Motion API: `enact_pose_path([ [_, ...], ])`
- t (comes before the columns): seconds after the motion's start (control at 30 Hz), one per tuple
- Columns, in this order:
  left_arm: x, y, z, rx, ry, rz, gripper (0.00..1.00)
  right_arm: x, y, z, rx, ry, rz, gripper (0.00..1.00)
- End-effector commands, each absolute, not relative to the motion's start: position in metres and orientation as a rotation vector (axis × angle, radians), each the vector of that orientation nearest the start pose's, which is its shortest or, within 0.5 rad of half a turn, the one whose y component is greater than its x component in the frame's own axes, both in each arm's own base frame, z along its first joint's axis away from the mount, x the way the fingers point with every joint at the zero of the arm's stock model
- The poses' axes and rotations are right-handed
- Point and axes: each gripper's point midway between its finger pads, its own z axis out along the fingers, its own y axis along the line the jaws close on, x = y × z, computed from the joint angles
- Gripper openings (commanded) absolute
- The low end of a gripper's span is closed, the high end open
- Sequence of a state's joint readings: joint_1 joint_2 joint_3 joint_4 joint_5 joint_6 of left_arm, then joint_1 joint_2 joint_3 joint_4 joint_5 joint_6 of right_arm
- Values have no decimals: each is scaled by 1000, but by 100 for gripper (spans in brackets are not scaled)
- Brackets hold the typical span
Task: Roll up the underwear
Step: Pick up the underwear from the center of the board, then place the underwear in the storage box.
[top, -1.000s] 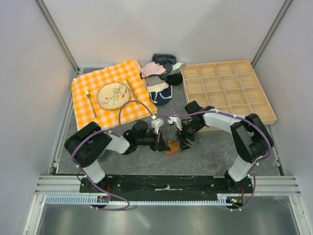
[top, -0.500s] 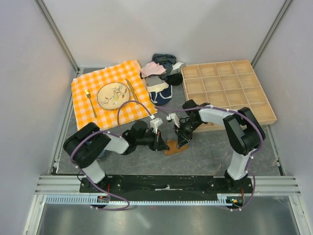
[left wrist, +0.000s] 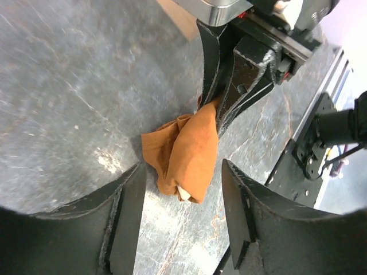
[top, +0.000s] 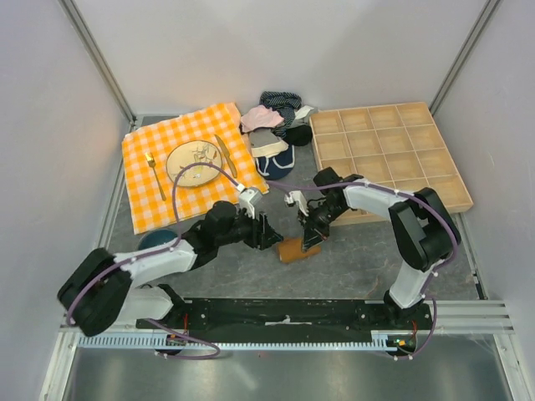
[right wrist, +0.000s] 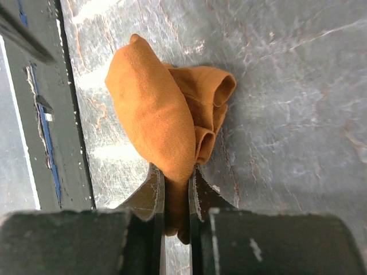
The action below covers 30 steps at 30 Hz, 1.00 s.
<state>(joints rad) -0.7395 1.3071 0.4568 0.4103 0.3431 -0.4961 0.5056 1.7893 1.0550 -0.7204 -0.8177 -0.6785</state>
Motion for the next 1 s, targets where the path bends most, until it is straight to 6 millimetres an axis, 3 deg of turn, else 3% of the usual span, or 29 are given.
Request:
enact_pose_path([
  [0.0,224,-266,124,477,2063,-901,64,219,240,81,-1508,2059,1183,0],
  [0.03,228,-262,149,462,2002,-886,65,225,239,89,-1487,2044,1173,0],
  [0.17,230,-239,189,458,1960,-776,77,253,224,120,-1383,2008,1095,0],
  [0.33,227,-218,227,554,1908,-648,81,299,189,146,-1287,2038,870,0],
  [0.43,223,-204,226,643,1935,-542,81,326,165,153,-1210,2076,763,0],
  [0.53,223,-185,209,700,1967,-415,80,354,139,156,-1113,2129,670,0],
  [0.67,220,-185,205,703,1944,-427,80,388,108,155,-1023,2182,574,0],
  [0.8,220,-186,196,714,1962,-425,80,413,91,143,-990,2226,533,0],
  [0.93,220,-186,195,717,1964,-427,80,427,85,129,-1018,2247,522,0],
  [0.97,220,-186,195,717,1963,-428,80,428,86,116,-1043,2262,542,0],
])
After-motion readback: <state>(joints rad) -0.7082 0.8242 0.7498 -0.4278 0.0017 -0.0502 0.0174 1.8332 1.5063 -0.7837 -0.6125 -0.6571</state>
